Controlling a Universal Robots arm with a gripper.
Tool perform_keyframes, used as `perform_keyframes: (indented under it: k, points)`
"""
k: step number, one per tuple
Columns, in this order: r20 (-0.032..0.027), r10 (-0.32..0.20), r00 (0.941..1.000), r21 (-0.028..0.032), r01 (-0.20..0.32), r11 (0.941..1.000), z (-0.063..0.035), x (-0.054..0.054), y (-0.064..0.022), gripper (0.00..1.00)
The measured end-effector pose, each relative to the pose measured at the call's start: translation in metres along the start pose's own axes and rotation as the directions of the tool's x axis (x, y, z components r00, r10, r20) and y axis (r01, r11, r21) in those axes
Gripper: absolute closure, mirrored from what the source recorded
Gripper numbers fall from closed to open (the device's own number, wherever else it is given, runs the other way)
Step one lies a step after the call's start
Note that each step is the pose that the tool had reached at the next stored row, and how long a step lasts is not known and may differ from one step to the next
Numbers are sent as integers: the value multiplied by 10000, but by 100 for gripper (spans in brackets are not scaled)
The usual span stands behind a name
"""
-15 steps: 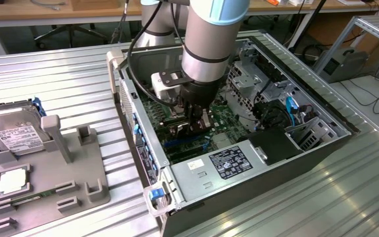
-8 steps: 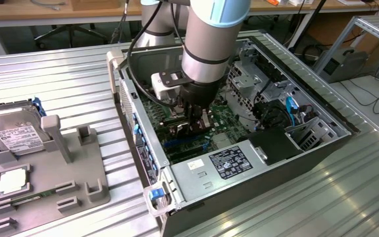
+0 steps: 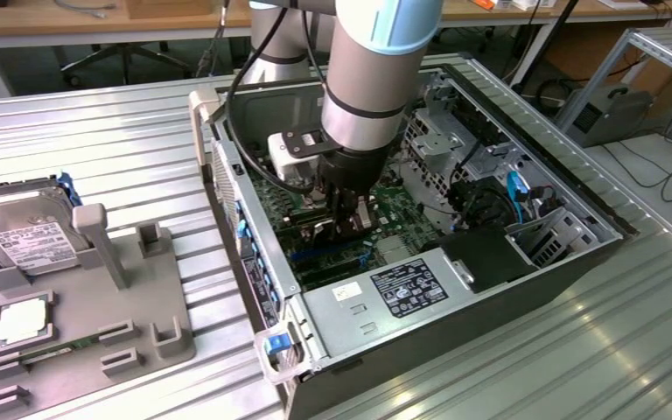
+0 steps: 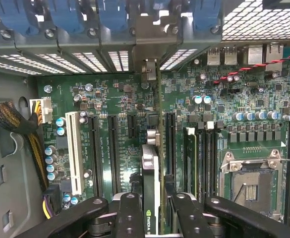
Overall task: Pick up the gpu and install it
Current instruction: 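Insert the gpu into the slot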
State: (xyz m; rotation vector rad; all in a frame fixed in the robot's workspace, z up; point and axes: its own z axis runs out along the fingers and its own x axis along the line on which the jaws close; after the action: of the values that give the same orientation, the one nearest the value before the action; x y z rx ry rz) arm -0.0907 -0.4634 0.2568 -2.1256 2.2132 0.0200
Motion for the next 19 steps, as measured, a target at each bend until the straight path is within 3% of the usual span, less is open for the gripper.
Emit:
perform_keyframes:
  k: [16,19]
  points:
    - [15,-2,10000,5,2,10000,5,0,0,73]
    - [1,-2,10000,0,2,10000,0,1,0,66]
